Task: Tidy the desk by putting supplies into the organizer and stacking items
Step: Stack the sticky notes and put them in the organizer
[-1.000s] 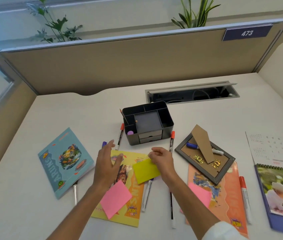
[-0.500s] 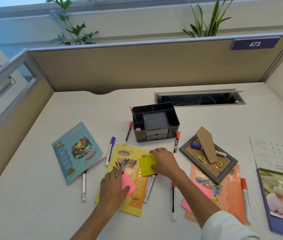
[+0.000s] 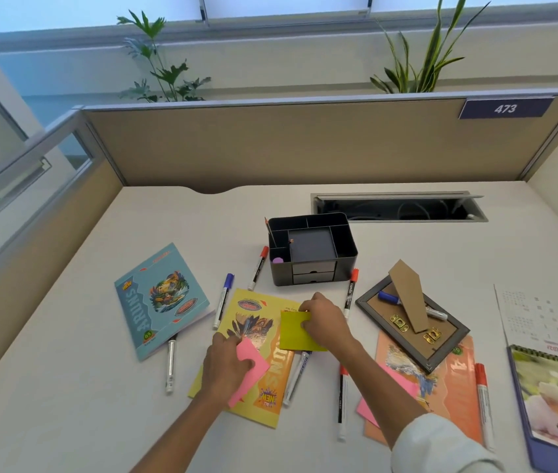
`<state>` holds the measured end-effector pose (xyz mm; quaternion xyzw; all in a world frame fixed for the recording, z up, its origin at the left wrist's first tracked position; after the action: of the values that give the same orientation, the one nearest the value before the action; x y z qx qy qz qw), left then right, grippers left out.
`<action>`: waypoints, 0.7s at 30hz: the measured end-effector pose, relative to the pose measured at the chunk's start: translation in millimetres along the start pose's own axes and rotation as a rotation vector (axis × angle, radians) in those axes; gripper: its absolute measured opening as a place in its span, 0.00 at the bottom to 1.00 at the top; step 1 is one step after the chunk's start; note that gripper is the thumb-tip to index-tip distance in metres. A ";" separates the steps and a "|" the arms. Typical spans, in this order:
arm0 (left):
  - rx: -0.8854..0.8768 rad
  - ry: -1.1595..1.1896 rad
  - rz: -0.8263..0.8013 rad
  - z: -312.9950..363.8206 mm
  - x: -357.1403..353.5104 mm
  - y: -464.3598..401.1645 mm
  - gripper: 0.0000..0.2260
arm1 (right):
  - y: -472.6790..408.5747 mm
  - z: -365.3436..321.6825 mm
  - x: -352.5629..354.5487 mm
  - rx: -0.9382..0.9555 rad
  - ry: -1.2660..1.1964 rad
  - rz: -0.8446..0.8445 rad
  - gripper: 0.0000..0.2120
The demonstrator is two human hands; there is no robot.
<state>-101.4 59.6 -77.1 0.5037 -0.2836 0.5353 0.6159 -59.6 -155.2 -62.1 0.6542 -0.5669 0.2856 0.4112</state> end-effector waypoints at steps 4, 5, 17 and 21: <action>0.040 0.201 -0.041 3.8 10.6 -1.5 0.10 | 10.0 5.2 11.0 -0.075 -0.262 0.090 0.12; 0.041 0.254 -0.060 5.4 13.3 -2.1 0.07 | 14.5 6.3 14.7 -0.091 -0.340 0.111 0.11; 0.306 1.130 -0.257 53.9 5.8 0.4 0.13 | 63.0 2.6 -1.3 -0.401 -1.362 0.107 0.05; 0.276 1.197 -0.303 72.6 -2.3 4.6 0.13 | 67.9 12.3 -5.9 -0.419 -1.264 0.249 0.03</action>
<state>-92.6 -8.7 -53.6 0.2263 0.2562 0.6626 0.6664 -128.2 -164.1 -58.7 0.5317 -0.8130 -0.2223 0.0829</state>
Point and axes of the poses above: each hand's wrist, its own y-axis away from the middle knuckle, its own x-axis out of the back of the hand, z = x × y, the point moved 5 cm from there along -y, towards the middle knuckle, and after that the axes turned 4 degrees about -y, right-handed, at the moved point
